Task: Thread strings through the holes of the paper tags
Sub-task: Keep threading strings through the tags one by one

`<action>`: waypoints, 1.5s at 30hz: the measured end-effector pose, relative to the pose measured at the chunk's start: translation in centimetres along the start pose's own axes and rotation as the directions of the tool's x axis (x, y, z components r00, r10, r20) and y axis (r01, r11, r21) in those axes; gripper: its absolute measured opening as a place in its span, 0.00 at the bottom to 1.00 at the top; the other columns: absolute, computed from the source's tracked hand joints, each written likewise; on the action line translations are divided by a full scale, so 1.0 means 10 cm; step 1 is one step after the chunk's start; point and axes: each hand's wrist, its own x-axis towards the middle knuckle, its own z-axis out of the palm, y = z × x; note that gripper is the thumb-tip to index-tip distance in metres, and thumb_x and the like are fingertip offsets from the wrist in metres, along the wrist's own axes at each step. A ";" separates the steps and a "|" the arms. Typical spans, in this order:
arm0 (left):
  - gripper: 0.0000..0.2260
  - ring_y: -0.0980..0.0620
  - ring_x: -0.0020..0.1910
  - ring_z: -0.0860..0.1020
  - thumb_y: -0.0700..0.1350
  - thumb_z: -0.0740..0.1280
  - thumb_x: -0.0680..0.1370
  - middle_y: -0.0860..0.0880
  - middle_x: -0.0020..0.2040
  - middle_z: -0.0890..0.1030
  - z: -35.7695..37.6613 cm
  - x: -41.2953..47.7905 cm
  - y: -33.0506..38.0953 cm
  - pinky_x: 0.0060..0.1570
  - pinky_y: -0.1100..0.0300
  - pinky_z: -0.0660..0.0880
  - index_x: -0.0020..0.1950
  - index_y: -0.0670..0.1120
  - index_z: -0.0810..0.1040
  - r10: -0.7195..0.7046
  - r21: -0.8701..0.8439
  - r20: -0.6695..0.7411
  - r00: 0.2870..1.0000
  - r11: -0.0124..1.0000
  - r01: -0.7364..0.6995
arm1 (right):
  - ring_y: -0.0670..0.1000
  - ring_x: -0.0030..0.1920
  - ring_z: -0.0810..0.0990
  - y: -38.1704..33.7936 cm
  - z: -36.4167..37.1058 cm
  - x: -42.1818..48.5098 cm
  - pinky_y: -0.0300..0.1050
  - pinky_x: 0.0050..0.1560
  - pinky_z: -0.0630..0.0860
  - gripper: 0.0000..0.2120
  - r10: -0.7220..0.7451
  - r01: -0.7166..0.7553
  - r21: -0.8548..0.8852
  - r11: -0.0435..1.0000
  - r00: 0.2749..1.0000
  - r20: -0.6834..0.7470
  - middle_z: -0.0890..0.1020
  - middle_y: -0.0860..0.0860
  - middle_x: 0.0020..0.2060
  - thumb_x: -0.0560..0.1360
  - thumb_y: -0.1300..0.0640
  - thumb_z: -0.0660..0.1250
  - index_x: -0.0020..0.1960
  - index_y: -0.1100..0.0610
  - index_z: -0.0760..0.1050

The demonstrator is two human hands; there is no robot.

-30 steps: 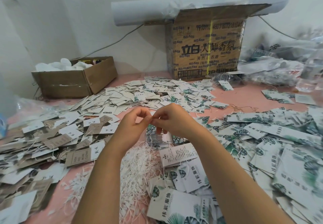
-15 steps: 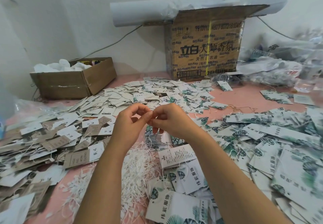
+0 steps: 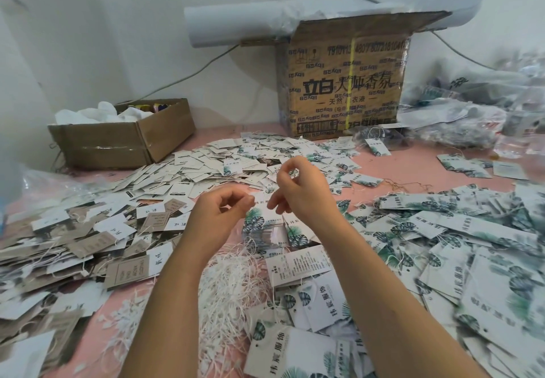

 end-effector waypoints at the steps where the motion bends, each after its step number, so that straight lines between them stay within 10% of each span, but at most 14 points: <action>1: 0.06 0.66 0.27 0.71 0.42 0.67 0.76 0.58 0.28 0.77 -0.01 0.00 0.00 0.30 0.75 0.67 0.40 0.45 0.80 -0.007 -0.001 0.008 1.000 1.000 0.007 | 0.49 0.26 0.78 0.00 0.00 0.00 0.39 0.26 0.72 0.07 0.015 -0.015 0.065 0.998 1.000 -0.010 0.81 0.52 0.26 0.78 0.62 0.56 0.42 0.54 0.66; 8: 0.06 0.61 0.24 0.69 0.44 0.67 0.77 0.54 0.24 0.75 0.00 -0.02 -0.06 0.28 0.72 0.65 0.42 0.45 0.79 -0.118 -0.020 0.137 0.984 0.992 0.122 | 0.56 0.40 0.83 -0.05 -0.07 0.03 0.47 0.44 0.82 0.05 0.138 -0.086 0.638 0.765 0.990 -0.032 0.83 0.59 0.38 0.75 0.70 0.60 0.43 0.63 0.71; 14: 0.05 0.58 0.26 0.70 0.45 0.68 0.76 0.54 0.25 0.76 0.04 -0.02 -0.15 0.34 0.62 0.67 0.41 0.47 0.80 -0.194 0.004 0.183 0.964 0.981 0.196 | 0.48 0.29 0.79 0.01 -0.28 0.06 0.37 0.31 0.78 0.06 0.222 -0.139 0.832 0.537 0.975 0.020 0.82 0.56 0.32 0.75 0.71 0.61 0.42 0.63 0.73; 17: 0.05 0.59 0.30 0.72 0.47 0.67 0.76 0.55 0.29 0.78 0.06 -0.04 -0.19 0.35 0.61 0.67 0.42 0.50 0.79 -0.202 0.057 0.184 0.962 0.979 0.194 | 0.46 0.28 0.72 0.08 -0.28 0.07 0.33 0.26 0.71 0.11 0.265 -0.189 0.672 0.716 0.964 -0.011 0.78 0.54 0.32 0.76 0.72 0.58 0.42 0.61 0.75; 20: 0.04 0.57 0.35 0.71 0.49 0.65 0.77 0.54 0.42 0.78 0.09 -0.06 -0.24 0.37 0.62 0.67 0.44 0.52 0.78 -0.168 0.168 0.121 0.978 0.975 0.147 | 0.45 0.26 0.66 0.19 -0.17 0.08 0.32 0.22 0.63 0.17 0.208 -0.198 0.122 0.973 0.974 -0.084 0.76 0.51 0.36 0.75 0.72 0.54 0.41 0.59 0.78; 26: 0.08 0.49 0.62 0.68 0.50 0.63 0.78 0.59 0.56 0.71 0.17 -0.09 -0.34 0.61 0.48 0.68 0.57 0.56 0.73 -0.178 0.313 0.080 0.981 0.939 0.145 | 0.52 0.27 0.65 0.44 0.08 0.10 0.41 0.31 0.64 0.16 0.225 -0.174 -0.545 0.820 0.974 0.027 0.70 0.54 0.27 0.77 0.57 0.60 0.31 0.61 0.67; 30: 0.07 0.47 0.65 0.67 0.48 0.65 0.78 0.61 0.55 0.72 0.18 -0.11 -0.36 0.64 0.45 0.66 0.55 0.57 0.74 -0.191 0.338 0.107 0.976 0.930 0.145 | 0.49 0.26 0.67 0.53 0.14 0.07 0.41 0.28 0.63 0.22 0.270 -0.178 -0.617 0.767 0.961 0.058 0.69 0.51 0.25 0.75 0.44 0.64 0.31 0.58 0.67; 45: 0.07 0.51 0.58 0.71 0.44 0.66 0.77 0.60 0.54 0.75 0.17 -0.10 -0.39 0.61 0.49 0.68 0.48 0.58 0.75 -0.175 0.306 0.097 0.980 0.942 0.137 | 0.50 0.25 0.65 0.55 0.08 0.09 0.40 0.29 0.62 0.16 0.273 -0.229 -0.476 0.849 0.962 0.026 0.67 0.51 0.24 0.73 0.52 0.68 0.32 0.58 0.69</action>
